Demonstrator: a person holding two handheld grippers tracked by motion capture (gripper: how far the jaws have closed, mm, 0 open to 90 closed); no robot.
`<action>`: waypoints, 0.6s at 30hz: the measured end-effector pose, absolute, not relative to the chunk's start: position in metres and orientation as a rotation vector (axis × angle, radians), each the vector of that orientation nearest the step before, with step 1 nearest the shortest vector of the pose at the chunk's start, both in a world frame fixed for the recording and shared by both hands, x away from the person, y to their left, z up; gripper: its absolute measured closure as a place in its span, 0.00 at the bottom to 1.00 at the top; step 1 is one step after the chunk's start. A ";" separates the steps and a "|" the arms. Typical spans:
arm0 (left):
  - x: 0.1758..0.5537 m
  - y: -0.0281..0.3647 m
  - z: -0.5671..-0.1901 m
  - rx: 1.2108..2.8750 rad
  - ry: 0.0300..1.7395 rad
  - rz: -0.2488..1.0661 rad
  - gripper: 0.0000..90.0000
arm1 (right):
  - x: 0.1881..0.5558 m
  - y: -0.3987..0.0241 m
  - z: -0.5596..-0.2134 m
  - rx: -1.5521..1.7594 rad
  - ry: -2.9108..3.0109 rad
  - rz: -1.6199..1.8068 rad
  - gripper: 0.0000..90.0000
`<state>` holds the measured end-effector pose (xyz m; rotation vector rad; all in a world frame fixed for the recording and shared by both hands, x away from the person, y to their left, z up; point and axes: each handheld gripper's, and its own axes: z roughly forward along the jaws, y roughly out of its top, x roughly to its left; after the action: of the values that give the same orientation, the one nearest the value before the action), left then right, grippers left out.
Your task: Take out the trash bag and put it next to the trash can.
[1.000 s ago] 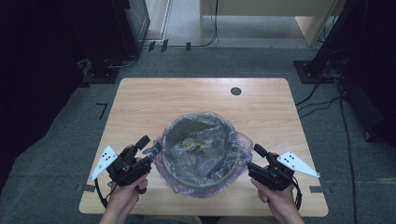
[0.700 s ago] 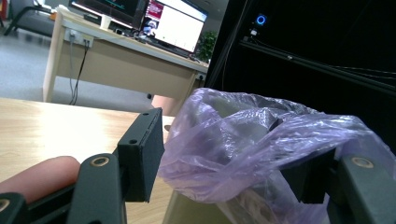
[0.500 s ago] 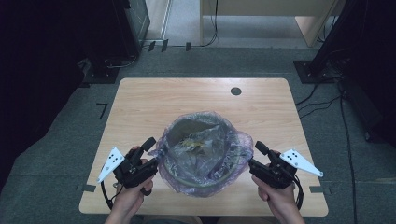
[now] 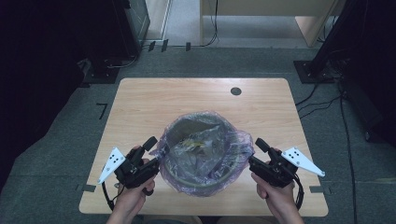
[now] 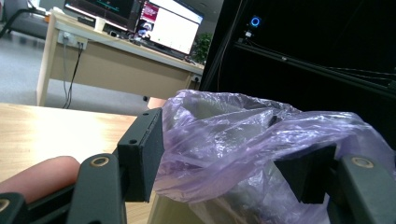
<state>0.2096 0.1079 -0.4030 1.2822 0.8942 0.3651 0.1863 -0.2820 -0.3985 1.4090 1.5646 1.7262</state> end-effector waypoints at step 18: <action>0.204 0.088 -0.388 1.341 0.849 0.476 0.40 | 0.184 -0.253 -0.378 1.310 1.642 1.703 0.37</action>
<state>0.2042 0.0879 -0.3884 1.3413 0.8491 0.4764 0.1838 -0.2533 -0.3777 1.3097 1.6416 1.7030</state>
